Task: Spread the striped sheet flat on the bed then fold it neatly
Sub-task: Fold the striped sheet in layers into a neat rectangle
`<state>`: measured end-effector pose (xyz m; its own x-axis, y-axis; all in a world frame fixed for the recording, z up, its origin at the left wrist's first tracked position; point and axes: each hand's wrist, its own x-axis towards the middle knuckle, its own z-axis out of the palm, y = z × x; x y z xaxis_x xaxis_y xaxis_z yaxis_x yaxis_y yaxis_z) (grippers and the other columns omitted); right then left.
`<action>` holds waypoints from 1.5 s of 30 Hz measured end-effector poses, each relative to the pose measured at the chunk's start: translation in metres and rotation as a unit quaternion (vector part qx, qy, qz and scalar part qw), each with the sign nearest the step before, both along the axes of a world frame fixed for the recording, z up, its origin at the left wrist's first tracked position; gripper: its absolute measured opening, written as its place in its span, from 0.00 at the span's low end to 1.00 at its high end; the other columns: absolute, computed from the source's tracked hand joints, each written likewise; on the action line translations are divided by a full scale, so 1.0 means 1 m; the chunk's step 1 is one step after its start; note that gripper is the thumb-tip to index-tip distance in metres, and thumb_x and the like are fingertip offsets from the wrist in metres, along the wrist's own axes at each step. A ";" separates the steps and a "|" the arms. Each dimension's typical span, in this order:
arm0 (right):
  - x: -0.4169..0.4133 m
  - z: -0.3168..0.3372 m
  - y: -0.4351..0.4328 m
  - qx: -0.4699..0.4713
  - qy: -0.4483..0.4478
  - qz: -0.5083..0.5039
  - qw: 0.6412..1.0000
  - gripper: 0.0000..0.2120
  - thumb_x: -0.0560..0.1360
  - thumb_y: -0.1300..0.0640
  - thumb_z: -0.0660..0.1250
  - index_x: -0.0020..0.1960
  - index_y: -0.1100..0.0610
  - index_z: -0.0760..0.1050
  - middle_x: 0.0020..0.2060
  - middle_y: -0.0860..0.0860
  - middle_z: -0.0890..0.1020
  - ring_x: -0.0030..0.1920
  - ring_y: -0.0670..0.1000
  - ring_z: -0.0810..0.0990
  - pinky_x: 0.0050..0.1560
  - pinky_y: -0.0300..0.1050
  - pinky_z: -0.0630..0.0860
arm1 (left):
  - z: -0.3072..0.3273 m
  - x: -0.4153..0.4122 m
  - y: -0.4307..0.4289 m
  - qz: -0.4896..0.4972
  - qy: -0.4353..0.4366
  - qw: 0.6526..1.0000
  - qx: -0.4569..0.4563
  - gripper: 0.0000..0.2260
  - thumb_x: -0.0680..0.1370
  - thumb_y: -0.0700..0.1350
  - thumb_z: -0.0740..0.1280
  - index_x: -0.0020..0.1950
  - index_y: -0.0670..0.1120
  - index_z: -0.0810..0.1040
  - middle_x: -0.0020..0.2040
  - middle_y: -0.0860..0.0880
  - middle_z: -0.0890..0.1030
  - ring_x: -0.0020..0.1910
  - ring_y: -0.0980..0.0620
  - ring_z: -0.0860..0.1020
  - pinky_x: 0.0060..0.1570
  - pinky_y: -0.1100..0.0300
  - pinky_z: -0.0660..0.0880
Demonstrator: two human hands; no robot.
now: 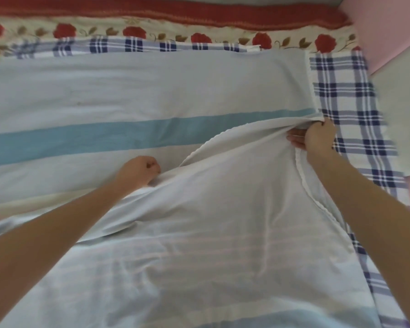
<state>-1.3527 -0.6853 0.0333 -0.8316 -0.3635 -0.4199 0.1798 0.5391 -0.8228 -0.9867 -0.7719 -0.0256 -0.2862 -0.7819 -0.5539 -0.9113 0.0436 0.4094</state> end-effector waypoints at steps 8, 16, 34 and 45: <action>0.019 -0.001 0.030 -0.098 0.047 -0.059 0.992 0.17 0.81 0.61 0.47 0.63 0.57 0.71 0.35 0.54 0.81 0.24 0.48 0.77 0.23 0.40 0.74 | -0.006 -0.039 0.020 -0.119 -0.054 0.991 -0.041 0.23 0.72 0.60 0.70 0.64 0.55 0.71 0.58 0.55 0.78 0.58 0.50 0.76 0.51 0.59 0.68; 0.019 0.033 0.041 -0.083 0.037 -0.058 0.994 0.18 0.81 0.64 0.48 0.62 0.57 0.74 0.37 0.52 0.81 0.24 0.46 0.79 0.25 0.39 0.76 | 0.026 -0.051 0.029 -0.217 -0.096 0.971 -0.007 0.21 0.70 0.59 0.68 0.58 0.51 0.72 0.53 0.49 0.80 0.53 0.44 0.78 0.46 0.58 0.70; -0.044 0.001 -0.077 -0.027 0.070 0.057 0.996 0.15 0.76 0.66 0.55 0.54 0.57 0.78 0.44 0.54 0.82 0.42 0.50 0.79 0.44 0.42 0.77 | 0.069 -0.090 -0.117 -0.071 0.033 0.997 -0.023 0.08 0.77 0.36 0.60 0.54 0.42 0.76 0.52 0.45 0.79 0.36 0.46 0.81 0.39 0.60 0.77; -0.052 -0.004 -0.035 -0.025 0.244 0.121 0.962 0.12 0.79 0.64 0.57 0.47 0.57 0.78 0.42 0.51 0.80 0.47 0.54 0.78 0.53 0.43 0.75 | -0.030 -0.086 -0.062 0.108 0.094 0.990 0.019 0.11 0.80 0.47 0.62 0.55 0.44 0.79 0.46 0.45 0.81 0.37 0.46 0.76 0.43 0.57 0.72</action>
